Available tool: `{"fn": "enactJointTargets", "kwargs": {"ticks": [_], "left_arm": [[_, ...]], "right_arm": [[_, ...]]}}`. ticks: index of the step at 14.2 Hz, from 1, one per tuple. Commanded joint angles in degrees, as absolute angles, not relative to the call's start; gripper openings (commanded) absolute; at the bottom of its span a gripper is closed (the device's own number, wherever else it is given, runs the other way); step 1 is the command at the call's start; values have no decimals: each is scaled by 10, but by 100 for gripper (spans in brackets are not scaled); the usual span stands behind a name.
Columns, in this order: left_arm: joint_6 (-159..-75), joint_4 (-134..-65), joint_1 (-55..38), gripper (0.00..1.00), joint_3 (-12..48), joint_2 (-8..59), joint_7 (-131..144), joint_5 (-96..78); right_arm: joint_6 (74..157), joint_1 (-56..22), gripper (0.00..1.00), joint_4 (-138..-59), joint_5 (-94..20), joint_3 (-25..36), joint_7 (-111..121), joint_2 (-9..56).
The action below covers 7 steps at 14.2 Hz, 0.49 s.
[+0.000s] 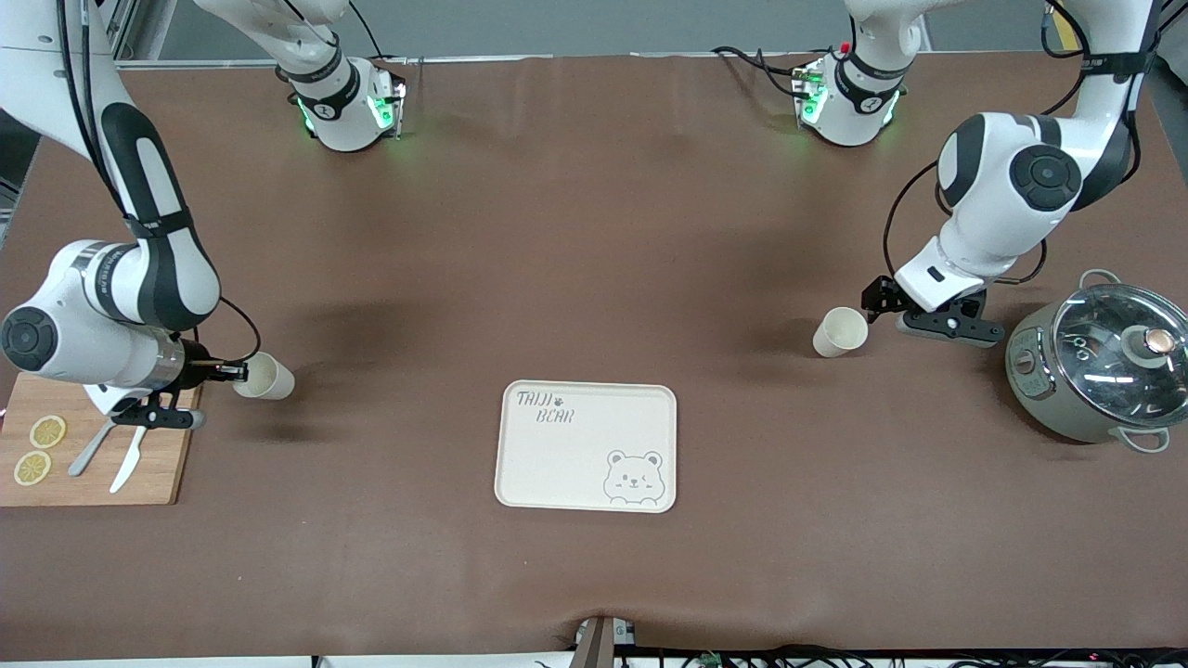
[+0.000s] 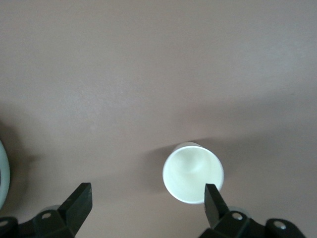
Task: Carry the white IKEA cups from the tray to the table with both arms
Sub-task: 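Set the cups down on the table and open both grippers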
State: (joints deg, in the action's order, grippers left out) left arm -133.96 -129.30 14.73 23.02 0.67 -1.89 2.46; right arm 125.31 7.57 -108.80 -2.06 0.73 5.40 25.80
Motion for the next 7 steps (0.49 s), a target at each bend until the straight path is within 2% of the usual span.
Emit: {"fn": "enactJointTargets", "kwargs": {"ticks": [1,6,7], "left_arm": [[-1241,-1224,148,100,249,-8,3,9],[-1135,-1100,144,100,264,4,41,7],[-1112,-1073,142,100,265,10,53,7]], "right_arm": [[1290,98,0,-1123,-10,-4,83,242],[1313,112,0,-1138,-10,-4,103,244],[1312,112,9,-1139,-10,-4,103,244]]}}
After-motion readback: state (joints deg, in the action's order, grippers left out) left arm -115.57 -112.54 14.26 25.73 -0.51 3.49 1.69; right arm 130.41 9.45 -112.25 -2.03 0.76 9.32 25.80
